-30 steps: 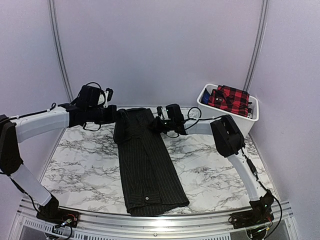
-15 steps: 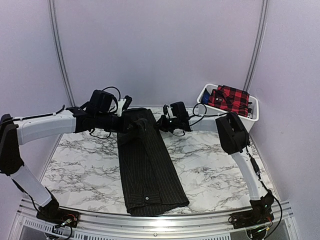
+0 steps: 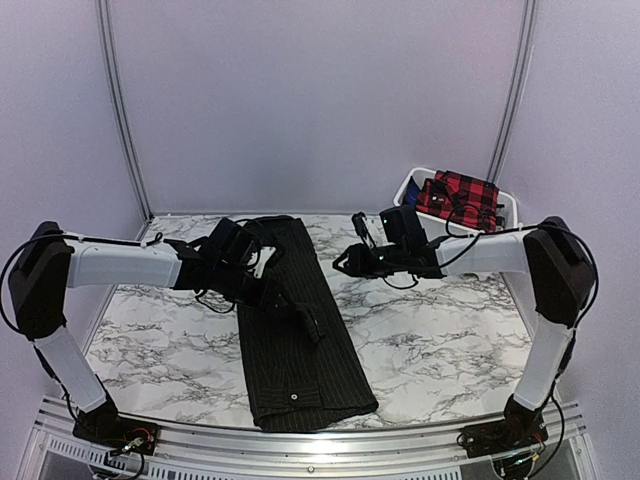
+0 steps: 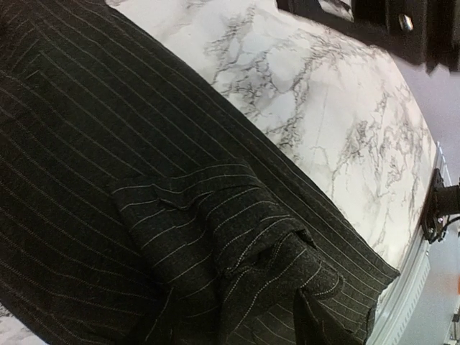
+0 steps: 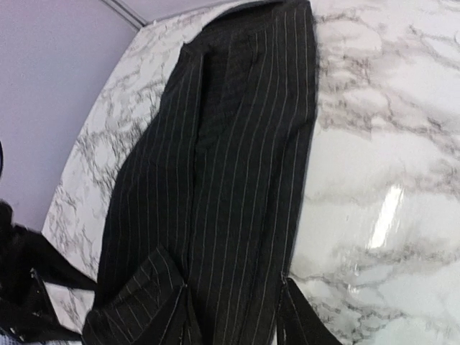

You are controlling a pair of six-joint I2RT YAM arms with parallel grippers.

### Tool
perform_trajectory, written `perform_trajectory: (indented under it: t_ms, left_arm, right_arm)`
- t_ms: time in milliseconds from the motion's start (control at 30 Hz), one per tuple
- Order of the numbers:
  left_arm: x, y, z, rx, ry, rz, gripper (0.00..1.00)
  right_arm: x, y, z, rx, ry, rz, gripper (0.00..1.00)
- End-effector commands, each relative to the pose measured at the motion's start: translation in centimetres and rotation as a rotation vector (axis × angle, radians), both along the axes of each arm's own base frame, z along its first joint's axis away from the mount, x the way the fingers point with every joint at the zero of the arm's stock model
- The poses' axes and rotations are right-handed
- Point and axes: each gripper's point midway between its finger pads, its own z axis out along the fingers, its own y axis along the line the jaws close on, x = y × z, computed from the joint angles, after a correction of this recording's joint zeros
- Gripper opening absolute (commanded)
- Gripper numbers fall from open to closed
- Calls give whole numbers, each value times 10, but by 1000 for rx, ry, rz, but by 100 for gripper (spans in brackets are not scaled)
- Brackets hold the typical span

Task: Fold and stack the long sleeve shirts
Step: Fold the sleeve of the rectangle-folded shirt.

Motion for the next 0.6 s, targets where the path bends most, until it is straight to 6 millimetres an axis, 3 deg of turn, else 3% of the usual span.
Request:
perform_trajectory:
  t_ms: [0,267,367,567]
  left_arm:
    - [19,18,21,18,-93,135,56]
    - [30,43,27,24,-110,306,57]
    - [29,46,24,24,-96,323,57]
    - [31,52,20,31,-90,358,57]
  right_arm:
    - [-44,1,-7,-105,-63,73,36]
    - [-121,14,-21,-229,-92,201,35]
    - [-142,26,-25,-283,-133,245,42]
    - [-148,34,-42,-326,-131,245,46]
